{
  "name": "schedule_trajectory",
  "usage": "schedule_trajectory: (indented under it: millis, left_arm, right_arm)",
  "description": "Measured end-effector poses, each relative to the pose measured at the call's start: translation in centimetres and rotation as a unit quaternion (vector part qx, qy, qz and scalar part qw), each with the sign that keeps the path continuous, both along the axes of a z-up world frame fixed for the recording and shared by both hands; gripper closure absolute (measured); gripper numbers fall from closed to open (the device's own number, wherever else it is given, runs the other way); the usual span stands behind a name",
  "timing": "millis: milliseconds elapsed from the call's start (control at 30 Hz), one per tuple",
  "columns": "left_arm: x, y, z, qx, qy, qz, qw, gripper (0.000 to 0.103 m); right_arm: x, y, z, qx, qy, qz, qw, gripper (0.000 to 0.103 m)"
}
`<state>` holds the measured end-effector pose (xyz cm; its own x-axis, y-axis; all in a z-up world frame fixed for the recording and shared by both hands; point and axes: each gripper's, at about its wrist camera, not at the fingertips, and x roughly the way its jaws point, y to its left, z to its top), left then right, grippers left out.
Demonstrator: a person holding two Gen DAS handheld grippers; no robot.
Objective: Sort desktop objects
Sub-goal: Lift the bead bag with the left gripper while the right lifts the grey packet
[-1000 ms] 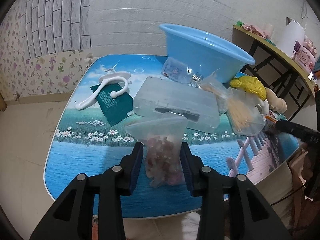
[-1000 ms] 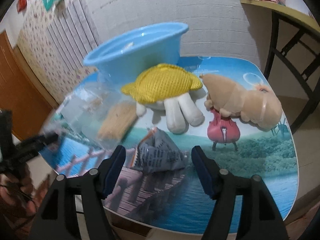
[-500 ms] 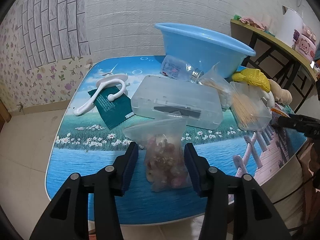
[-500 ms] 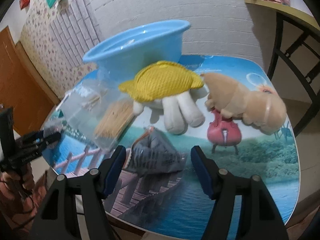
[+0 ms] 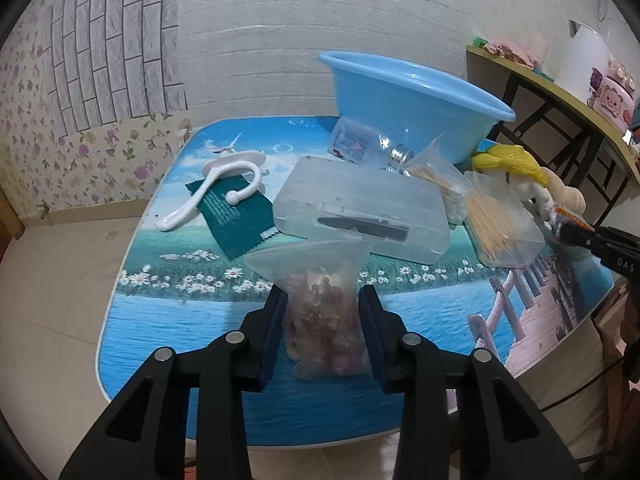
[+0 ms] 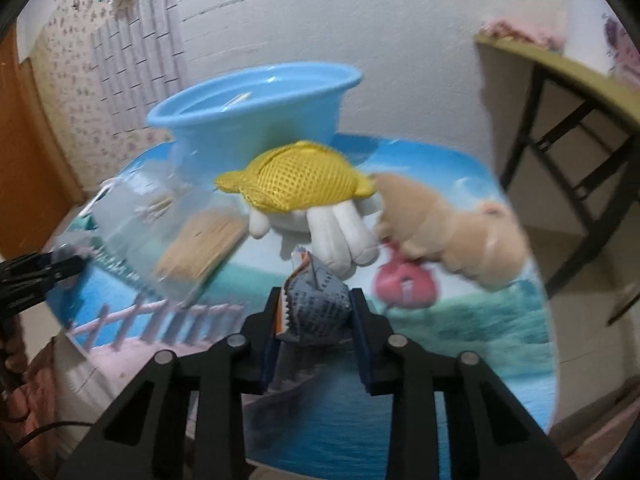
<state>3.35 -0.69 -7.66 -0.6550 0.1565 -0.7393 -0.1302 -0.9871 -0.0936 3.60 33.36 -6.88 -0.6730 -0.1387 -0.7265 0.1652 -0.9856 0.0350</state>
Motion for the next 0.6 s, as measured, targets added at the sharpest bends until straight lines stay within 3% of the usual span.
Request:
schedule_trajectory:
  millis: [267, 600]
  left_arm:
    - [0.1, 0.5, 0.3, -0.027, 0.007, -0.002, 0.9996, 0.070]
    - [-0.1, 0.3, -0.3, -0.020, -0.002, -0.004, 0.9998, 0.068]
  right_arm:
    - [0.5, -1.3, -0.6, 0.059, -0.003, 0.013, 0.998, 0.073]
    - [0.5, -1.0, -1.3, 0.011, -0.026, 0.023, 0.999, 0.068]
